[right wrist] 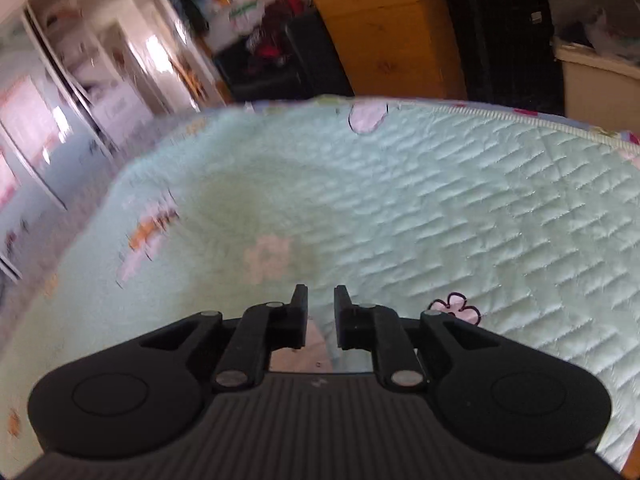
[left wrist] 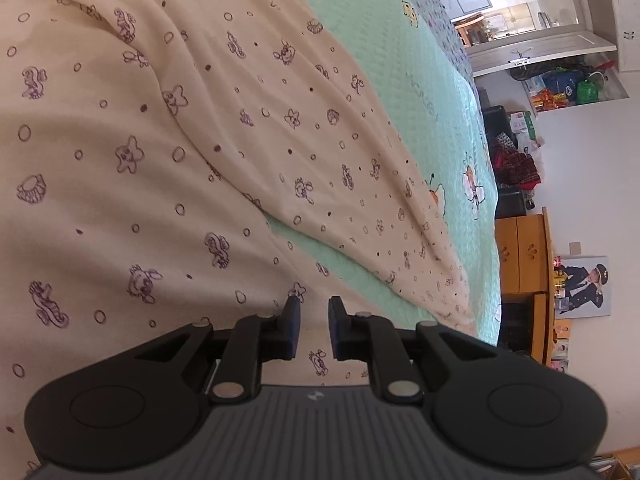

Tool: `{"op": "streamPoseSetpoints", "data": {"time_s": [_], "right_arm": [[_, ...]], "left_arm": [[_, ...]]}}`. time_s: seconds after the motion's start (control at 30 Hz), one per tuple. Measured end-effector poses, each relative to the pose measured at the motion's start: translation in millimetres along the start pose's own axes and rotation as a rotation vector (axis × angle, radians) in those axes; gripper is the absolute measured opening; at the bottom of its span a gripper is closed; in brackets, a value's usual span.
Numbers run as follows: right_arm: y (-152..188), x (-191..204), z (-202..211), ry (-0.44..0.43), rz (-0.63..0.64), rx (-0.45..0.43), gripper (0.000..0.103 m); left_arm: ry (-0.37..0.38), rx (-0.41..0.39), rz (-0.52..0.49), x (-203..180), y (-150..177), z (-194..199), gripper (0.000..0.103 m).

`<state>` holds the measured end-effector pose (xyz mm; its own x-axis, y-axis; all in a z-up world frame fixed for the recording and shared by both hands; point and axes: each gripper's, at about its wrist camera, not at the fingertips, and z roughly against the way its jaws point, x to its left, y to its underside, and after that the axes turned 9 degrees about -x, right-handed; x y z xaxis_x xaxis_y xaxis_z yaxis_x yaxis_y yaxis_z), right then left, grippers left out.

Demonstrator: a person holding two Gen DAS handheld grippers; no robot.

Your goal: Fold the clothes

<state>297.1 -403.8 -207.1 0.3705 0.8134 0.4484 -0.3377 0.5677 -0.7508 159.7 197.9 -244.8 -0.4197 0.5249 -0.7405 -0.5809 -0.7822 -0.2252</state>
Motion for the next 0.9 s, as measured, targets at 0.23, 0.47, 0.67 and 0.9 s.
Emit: {"op": "streamPoseSetpoints", "data": {"time_s": [0.23,0.47,0.67,0.9], "right_arm": [[21,23,39,-0.1,0.212,-0.061,0.047],[24,-9,26,-0.193,0.154,0.106,0.04],[30,-12,18,-0.183,0.15,0.14,0.041],[21,-28,13,-0.298,-0.017,0.114,0.005]], "left_arm": [[0.016,-0.014,0.004,-1,-3,3,0.014],[0.011,-0.003,0.001,-1,0,1,0.014],[0.009,0.007,-0.008,-3,2,-2,0.014],[-0.009,0.005,0.0,3,1,-2,0.015]]}}
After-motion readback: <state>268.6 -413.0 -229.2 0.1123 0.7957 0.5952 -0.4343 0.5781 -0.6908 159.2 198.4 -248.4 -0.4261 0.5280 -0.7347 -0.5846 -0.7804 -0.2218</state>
